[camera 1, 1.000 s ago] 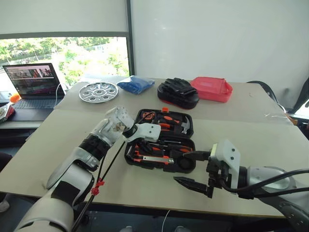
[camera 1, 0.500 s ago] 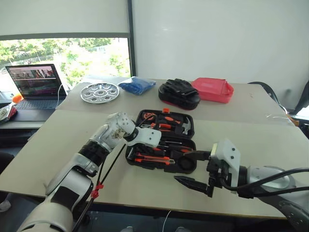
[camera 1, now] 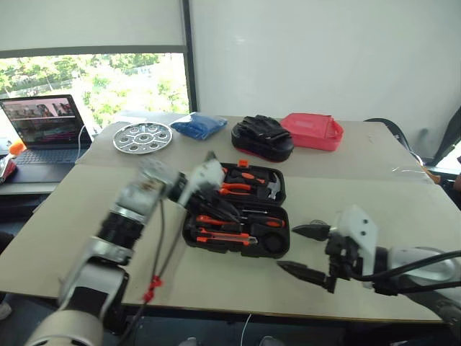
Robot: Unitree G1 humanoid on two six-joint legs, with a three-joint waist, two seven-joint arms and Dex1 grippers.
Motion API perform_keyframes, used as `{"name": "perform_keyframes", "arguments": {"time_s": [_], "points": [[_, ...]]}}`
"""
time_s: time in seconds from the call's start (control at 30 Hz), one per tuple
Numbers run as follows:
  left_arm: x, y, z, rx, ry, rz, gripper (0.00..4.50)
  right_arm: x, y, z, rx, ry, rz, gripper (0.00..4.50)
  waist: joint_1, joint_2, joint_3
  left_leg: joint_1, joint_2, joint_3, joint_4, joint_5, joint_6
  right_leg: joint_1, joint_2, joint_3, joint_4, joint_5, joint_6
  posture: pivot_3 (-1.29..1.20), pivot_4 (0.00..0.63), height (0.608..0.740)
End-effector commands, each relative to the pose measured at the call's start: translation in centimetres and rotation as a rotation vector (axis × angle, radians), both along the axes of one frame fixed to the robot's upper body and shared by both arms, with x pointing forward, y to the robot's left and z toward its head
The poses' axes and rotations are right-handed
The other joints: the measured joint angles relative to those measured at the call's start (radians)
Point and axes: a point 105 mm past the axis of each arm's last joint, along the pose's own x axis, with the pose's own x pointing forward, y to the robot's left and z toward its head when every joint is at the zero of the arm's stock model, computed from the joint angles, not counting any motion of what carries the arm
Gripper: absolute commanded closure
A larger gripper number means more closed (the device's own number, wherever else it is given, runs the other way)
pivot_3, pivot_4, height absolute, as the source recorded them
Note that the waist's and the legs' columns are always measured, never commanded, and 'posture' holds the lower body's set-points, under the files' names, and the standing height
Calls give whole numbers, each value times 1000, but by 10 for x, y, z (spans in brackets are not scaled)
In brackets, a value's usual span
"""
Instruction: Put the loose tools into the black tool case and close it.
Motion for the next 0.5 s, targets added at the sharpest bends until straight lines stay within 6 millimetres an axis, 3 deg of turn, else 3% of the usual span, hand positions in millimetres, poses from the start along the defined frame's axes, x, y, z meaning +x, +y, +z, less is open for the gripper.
{"name": "perform_keyframes", "arguments": {"time_s": [0.03,0.1,0.2,0.4,0.5], "points": [[-25,10,20,-87,47,-44,1814,-9,-51,6,-28,-1,-173,0,4,0,0,0,0,0,0,0,0,0,0,0,0,0,0,0,150,740],[-31,12,26,-112,59,-44,1097,-18,-83,0,-63,19,-282,0,14,0,0,0,0,2,1,0,0,1,-1,0,-1,-1,1,0,150,740],[-34,9,28,-130,42,-47,162,-34,-115,-1,-63,47,-390,0,23,0,0,-1,-1,4,3,0,0,2,-1,0,-1,0,2,0,150,740],[-34,7,27,-105,-19,-57,68,-59,-140,6,-74,77,-458,0,12,0,0,5,0,7,2,0,0,5,1,3,-1,-1,1,0,150,740],[-30,12,21,-53,-80,-55,68,-49,-134,9,-103,67,-405,0,-2,0,0,5,1,7,0,0,0,5,2,3,-1,-1,0,0,150,740]]}}
